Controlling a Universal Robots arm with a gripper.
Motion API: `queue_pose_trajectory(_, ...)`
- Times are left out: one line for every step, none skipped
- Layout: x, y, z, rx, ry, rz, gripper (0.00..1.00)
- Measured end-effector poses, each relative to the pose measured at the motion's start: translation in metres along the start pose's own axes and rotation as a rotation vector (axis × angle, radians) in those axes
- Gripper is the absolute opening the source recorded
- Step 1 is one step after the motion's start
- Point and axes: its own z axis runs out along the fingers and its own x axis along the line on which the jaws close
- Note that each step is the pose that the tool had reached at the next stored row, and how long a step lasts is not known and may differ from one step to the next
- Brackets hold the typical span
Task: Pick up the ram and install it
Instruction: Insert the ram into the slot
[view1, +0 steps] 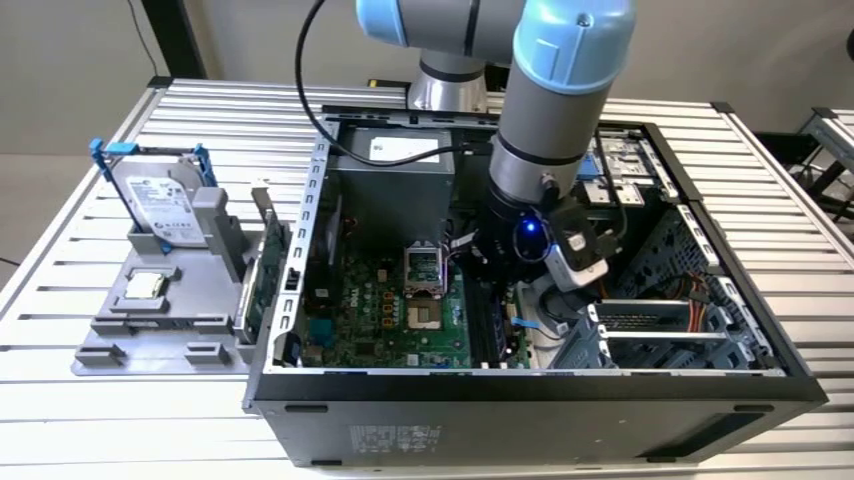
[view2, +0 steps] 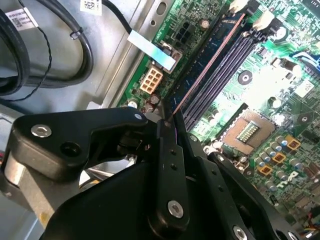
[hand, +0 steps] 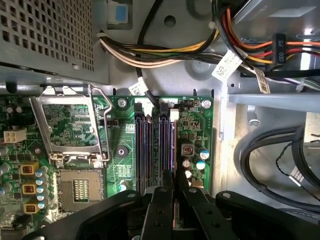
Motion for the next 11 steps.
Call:
queue_pose_trajectory(0.0, 0.0, 0.0008, 0.0, 0.0, 0.0, 0.0)
queue_pose_trajectory(-0.0002, 0.0008, 0.0028, -0.0044, -0.0012, 0.0, 0.0)
queue_pose_trajectory(-0.0001, 0.0005, 0.0028, -0.0023, -0.0006, 0.0, 1.0)
queue_pose_trajectory(-0.0008, 0.0, 0.0012, -0.0013, 0.0021, 0.0, 1.0)
queue_pose_trajectory(-0.0008, -0.0002, -0.0029, -0.0008, 0.0033, 0.001, 1.0)
queue_pose_trajectory(-0.0008, -0.0004, -0.007, -0.0016, 0.0033, 0.001, 1.0)
queue_pose_trajectory(-0.0008, -0.0006, -0.0121, -0.001, 0.0035, 0.001, 1.0)
queue_pose_trajectory(-0.0009, -0.0008, -0.0165, -0.0011, 0.0035, 0.001, 1.0)
queue_pose_trajectory(-0.0009, -0.001, -0.0212, -0.0012, 0.0036, 0.001, 1.0)
queue_pose_trajectory(-0.0009, -0.0012, -0.0257, -0.001, 0.0037, 0.001, 1.0)
queue_pose_trajectory(-0.001, -0.0014, -0.0303, -0.0013, 0.0036, 0.001, 1.0)
